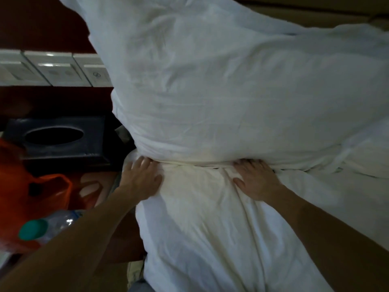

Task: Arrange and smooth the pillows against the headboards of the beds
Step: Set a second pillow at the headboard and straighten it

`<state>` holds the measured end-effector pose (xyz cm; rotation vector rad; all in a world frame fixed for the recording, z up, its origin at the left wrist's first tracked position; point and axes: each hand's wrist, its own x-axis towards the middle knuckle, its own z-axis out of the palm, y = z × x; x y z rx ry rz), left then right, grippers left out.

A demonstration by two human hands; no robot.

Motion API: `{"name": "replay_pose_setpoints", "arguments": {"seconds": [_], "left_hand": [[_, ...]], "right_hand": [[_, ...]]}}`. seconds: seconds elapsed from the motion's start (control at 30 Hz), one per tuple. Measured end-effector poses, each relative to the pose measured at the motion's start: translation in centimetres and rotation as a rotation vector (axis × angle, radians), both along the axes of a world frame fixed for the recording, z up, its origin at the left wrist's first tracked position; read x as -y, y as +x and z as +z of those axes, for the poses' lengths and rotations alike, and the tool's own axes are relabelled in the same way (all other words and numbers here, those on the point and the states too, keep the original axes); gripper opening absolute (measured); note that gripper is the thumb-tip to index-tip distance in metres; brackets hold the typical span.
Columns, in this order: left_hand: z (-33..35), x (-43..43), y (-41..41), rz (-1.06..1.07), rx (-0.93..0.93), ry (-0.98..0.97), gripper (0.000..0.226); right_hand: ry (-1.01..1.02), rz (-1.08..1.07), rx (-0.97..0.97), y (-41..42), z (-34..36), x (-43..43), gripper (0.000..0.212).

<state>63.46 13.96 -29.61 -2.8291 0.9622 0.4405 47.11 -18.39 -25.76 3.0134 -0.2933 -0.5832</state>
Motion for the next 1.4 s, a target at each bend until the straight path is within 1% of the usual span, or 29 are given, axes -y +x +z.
{"name": "replay_pose_setpoints", "arguments": {"seconds": [0.07, 0.1, 0.13, 0.2, 0.23, 0.33, 0.4, 0.47, 0.53, 0.57, 0.6, 0.63, 0.7, 0.77, 0.8, 0.83, 0.87, 0.9, 0.93, 0.97, 1.03, 1.07, 1.13, 1.2, 1.23, 1.3, 1.33, 1.37, 1.4], "left_hand": [[0.5, 0.4, 0.3, 0.029, -0.06, 0.069, 0.05], [1.2, 0.9, 0.1, 0.034, -0.066, 0.109, 0.049], [2.1, 1.7, -0.2, 0.007, -0.053, 0.15, 0.045], [4.5, 3.5, -1.4, -0.164, 0.02, 0.176, 0.035], [5.9, 4.5, -2.0, -0.277, 0.066, 0.126, 0.032], [10.0, 7.7, -3.1, -0.619, 0.203, -0.195, 0.029], [12.7, 10.4, -3.3, -0.774, 0.372, -0.439, 0.035], [15.9, 13.5, -3.4, -0.789, 0.523, -0.586, 0.047], [18.6, 16.6, -2.7, -0.72, 0.61, -0.642, 0.059], [19.8, 17.9, -2.0, -0.692, 0.626, -0.623, 0.062], [20.8, 18.9, -1.1, -0.671, 0.634, -0.582, 0.064], [21.5, 19.5, 0.0, -0.657, 0.639, -0.526, 0.066], [22.3, 19.3, 2.5, -0.623, 0.663, -0.418, 0.07], [22.8, 17.3, 4.5, -0.539, 0.702, -0.407, 0.072], [22.9, 15.9, 5.4, -0.477, 0.71, -0.442, 0.072], [23.1, 14.6, 6.0, -0.401, 0.705, -0.493, 0.07], [23.2, 13.5, 6.5, -0.306, 0.694, -0.553, 0.068], [23.1, 12.6, 6.8, -0.196, 0.688, -0.616, 0.064], [23.1, 12.2, 7.0, -0.092, 0.684, -0.682, 0.059], [23.1, 12.3, 6.9, -0.019, 0.682, -0.733, 0.055], [23.4, 13.4, 5.9, 0.005, 0.664, -0.768, 0.053], [23.7, 14.0, 5.2, -0.051, 0.656, -0.777, 0.054], [24.0, 15.0, 3.8, -0.24, 0.64, -0.743, 0.058], [24.2, 14.7, 3.7, -0.415, 0.634, -0.641, 0.059], [24.3, 13.8, 4.3, -0.463, 0.643, -0.576, 0.06], [24.7, 10.7, 6.4, -0.479, 0.668, -0.465, 0.064], [25.2, 8.9, 7.7, -0.467, 0.679, -0.425, 0.067], [26.0, 7.0, 9.0, -0.457, 0.689, -0.385, 0.069], [26.8, 5.4, 10.3, -0.461, 0.698, -0.34, 0.07]], "right_hand": [[0.118, -0.179, -0.151, 0.2, -0.1, 0.3, 0.066], [0.135, -0.202, -0.198, 0.3, -0.1, 0.5, 0.065], [0.122, -0.193, -0.202, 0.4, 0.2, 0.6, 0.062], [0.012, -0.08, -0.085, 0.4, 1.3, 0.7, 0.05], [-0.032, 0.001, 0.014, 0.2, 2.1, 0.6, 0.042], [0.038, 0.242, 0.404, -1.0, 5.2, 0.5, 0.023], [0.03, 0.347, 0.622, -0.9, 8.1, 0.7, 0.027], [-0.016, 0.325, 0.789, 0.0, 11.0, 1.2, 0.042], [-0.064, 0.254, 0.926, 1.4, 13.5, 2.3, 0.053], [-0.086, 0.229, 0.938, 2.2, 14.6, 3.2, 0.055], [-0.124, 0.22, 0.899, 2.9, 15.6, 4.3, 0.057], [-0.177, 0.205, 0.818, 3.3, 16.4, 5.9, 0.059], [-0.295, 0.107, 0.665, 3.4, 16.9, 10.4, 0.065], [-0.319, -0.157, 0.601, 2.1, 16.9, 15.6, 0.073], [-0.278, -0.329, 0.592, 1.3, 16.8, 17.8, 0.079], [-0.188, -0.509, 0.579, 0.6, 16.8, 19.6, 0.083], [-0.051, -0.684, 0.562, 0.3, 17.2, 20.8, 0.085], [0.077, -0.816, 0.563, 0.4, 17.7, 21.3, 0.085], [0.139, -0.87, 0.609, 0.5, 18.2, 21.3, 0.083], [0.117, -0.843, 0.703, 0.6, 18.8, 20.7, 0.08], [-0.027, -0.608, 0.889, 0.9, 19.7, 18.1, 0.066], [-0.064, -0.461, 0.933, 1.2, 20.1, 16.5, 0.058], [-0.034, -0.172, 0.95, 2.2, 20.8, 12.7, 0.054], [0.002, 0.089, 0.895, 3.5, 21.2, 8.6, 0.055], [0.006, 0.2, 0.834, 4.3, 21.4, 6.6, 0.055], [-0.043, 0.352, 0.69, 6.1, 21.7, 3.3, 0.057], [-0.075, 0.371, 0.641, 7.0, 21.8, 2.1, 0.058], [-0.099, 0.337, 0.619, 7.9, 21.9, 1.3, 0.06], [-0.119, 0.25, 0.616, 8.6, 22.0, 1.1, 0.063]]}}
